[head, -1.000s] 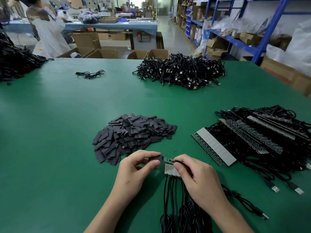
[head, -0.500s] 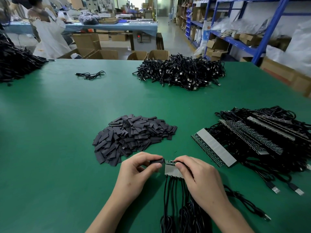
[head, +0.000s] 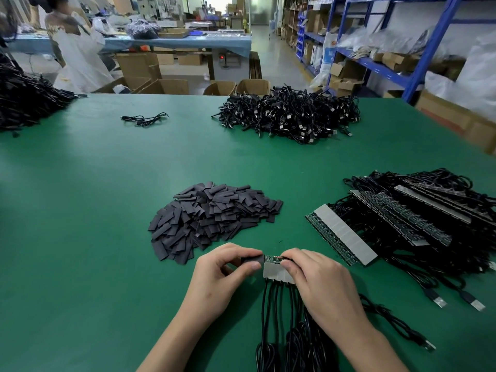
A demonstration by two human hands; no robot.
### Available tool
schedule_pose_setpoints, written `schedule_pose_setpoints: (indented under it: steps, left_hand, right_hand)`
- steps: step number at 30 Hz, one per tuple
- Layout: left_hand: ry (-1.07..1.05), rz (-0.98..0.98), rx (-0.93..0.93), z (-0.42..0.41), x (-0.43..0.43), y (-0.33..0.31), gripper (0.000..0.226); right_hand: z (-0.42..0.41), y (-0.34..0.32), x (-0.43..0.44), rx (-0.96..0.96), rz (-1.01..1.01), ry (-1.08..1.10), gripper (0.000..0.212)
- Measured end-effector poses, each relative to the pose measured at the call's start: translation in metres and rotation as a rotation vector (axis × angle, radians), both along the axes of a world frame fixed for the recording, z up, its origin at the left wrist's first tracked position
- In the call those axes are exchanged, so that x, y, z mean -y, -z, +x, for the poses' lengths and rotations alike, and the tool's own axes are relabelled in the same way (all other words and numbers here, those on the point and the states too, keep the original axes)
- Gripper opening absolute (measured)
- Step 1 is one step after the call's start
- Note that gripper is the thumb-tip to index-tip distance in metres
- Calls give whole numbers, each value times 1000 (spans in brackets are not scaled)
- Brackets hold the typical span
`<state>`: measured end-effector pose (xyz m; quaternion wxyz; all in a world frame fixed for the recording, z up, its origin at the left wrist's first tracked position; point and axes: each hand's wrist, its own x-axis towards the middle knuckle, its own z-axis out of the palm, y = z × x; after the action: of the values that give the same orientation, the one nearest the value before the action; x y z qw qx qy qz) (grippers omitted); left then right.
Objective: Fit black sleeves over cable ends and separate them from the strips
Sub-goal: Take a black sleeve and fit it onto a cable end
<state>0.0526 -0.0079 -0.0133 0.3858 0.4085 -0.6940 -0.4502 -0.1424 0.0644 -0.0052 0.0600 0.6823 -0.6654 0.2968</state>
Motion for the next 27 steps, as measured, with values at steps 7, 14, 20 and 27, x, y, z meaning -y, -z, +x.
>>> schedule_pose_setpoints:
  steps: [7,14,20,27]
  left_hand:
    - [-8,-111,107,0,-1,1,18]
    - [-19,-220,196,-1,-3,1,18]
    - [-8,-240,242,0,-4,1,17]
    - [2,-225,240,-1,-3,1,15]
  right_hand:
    - [-1,1,0,-38,18,8,30]
    - [-2,2,1,-21,44,0,29]
    - [-3,1,1,30,80,-12,26]
    - [-4,3,2,107,126,-21,16]
